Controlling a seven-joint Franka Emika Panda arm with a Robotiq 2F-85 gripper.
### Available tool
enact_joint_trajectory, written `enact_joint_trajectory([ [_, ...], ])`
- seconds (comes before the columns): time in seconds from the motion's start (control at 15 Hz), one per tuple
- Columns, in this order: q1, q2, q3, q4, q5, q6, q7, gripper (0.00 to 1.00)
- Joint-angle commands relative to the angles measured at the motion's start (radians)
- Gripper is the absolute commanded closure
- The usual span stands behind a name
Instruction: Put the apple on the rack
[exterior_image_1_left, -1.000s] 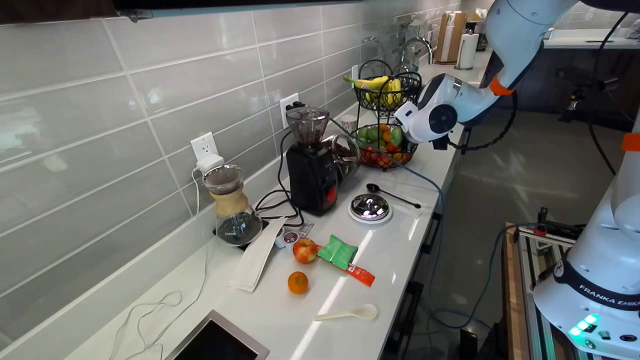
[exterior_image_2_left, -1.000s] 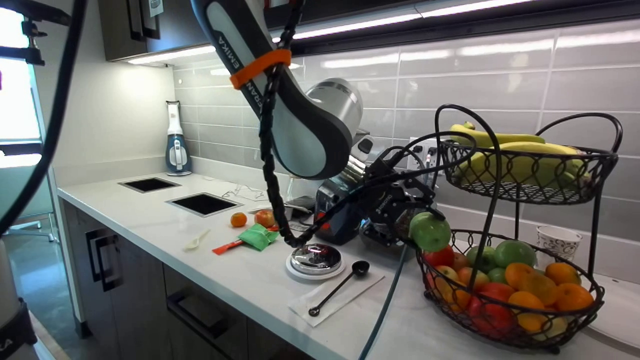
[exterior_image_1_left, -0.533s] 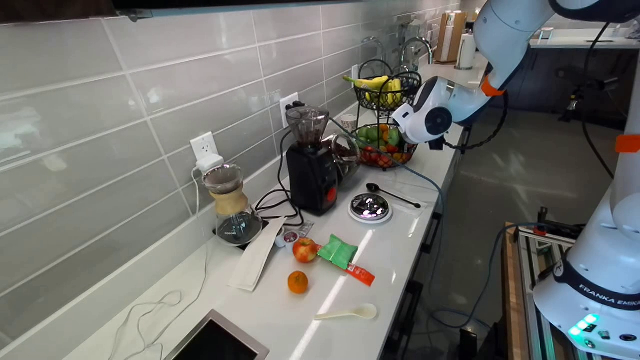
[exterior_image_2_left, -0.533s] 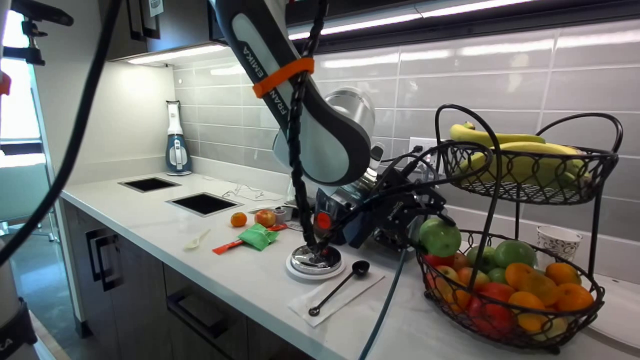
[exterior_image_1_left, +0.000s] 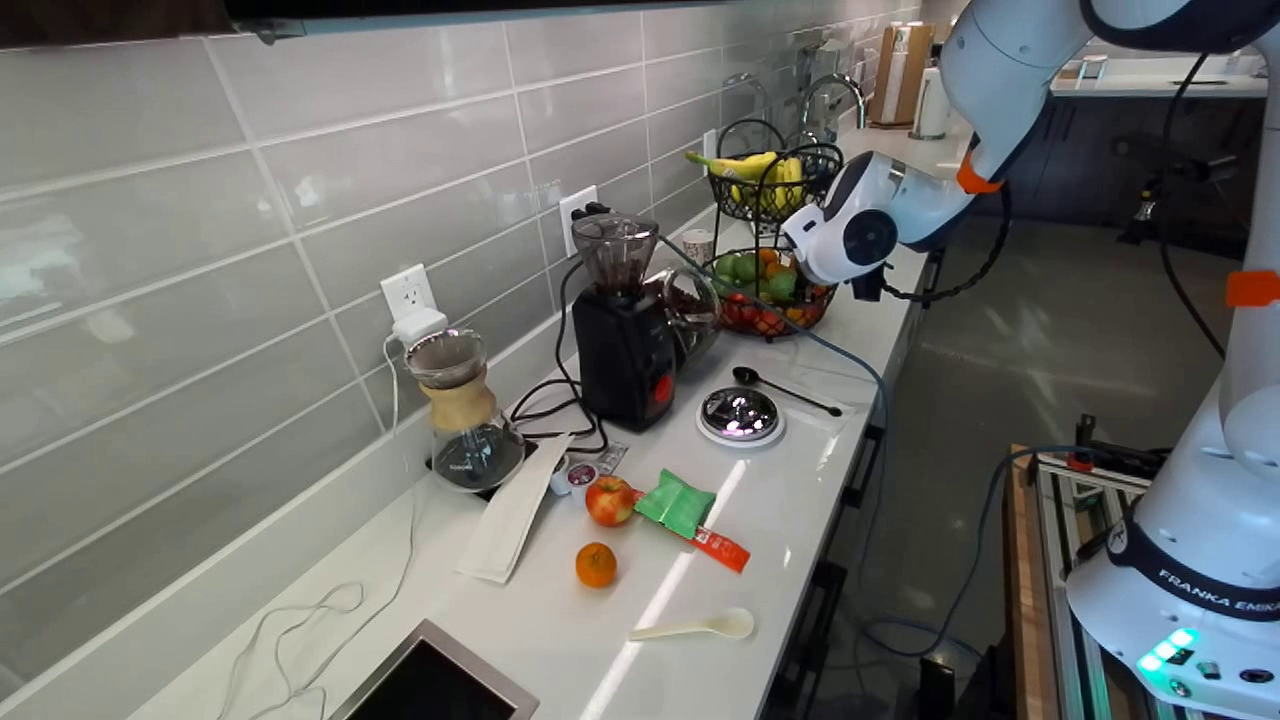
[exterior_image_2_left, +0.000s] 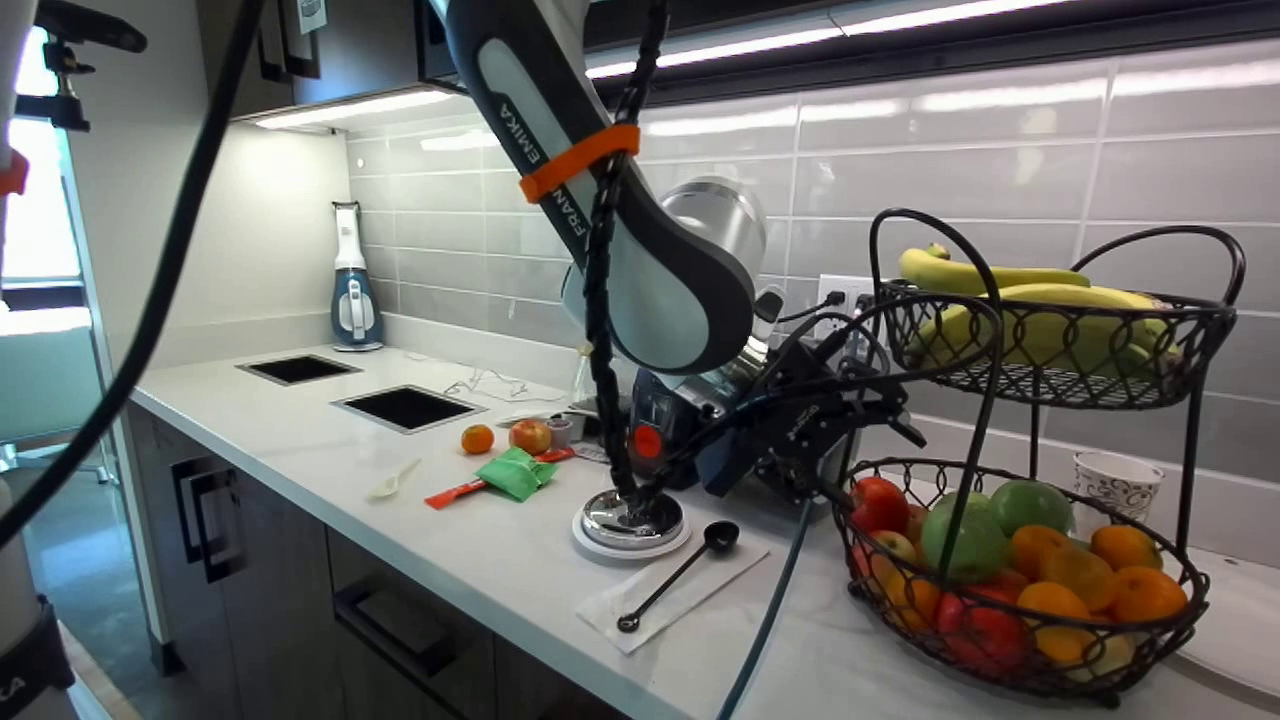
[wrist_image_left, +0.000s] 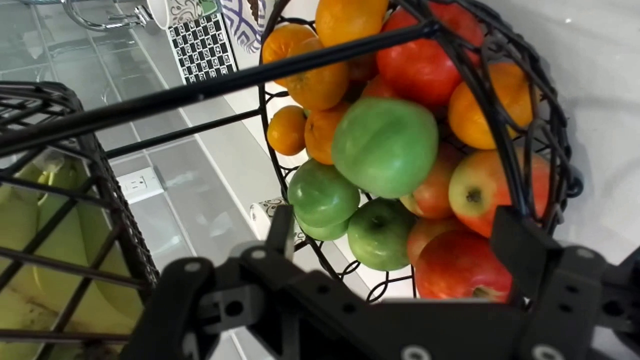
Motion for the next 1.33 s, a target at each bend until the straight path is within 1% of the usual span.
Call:
enact_joint_trajectory([
  [0.0,-0.006,-0.042,-0.006,-0.014,0.071,0.033,0.003,0.0],
  [0.13,0.007,-0.069,-0.001,-0.041,0.099,-0.023,0.017,0.01],
  [0.27,0.023,-0.086,-0.006,-0.069,0.175,-0.054,-0.034,0.0],
  [0.33,0.004,-0.096,0.019,-0.084,0.228,-0.069,-0.073,0.0],
  [0.53,0.019,-0.12,0.029,-0.124,0.365,-0.116,-0.145,0.0],
  [0.67,0.036,-0.145,0.038,-0.154,0.459,-0.178,-0.176,0.0],
  [0.73,0.046,-0.16,0.041,-0.17,0.514,-0.214,-0.211,0.0],
  [0.93,0.079,-0.199,0.056,-0.205,0.725,-0.359,-0.333,0.0],
  [1.07,0.093,-0.217,0.068,-0.213,0.893,-0.448,-0.4,0.0],
  [1.27,0.109,-0.242,0.08,-0.202,1.142,-0.527,-0.505,0.0],
])
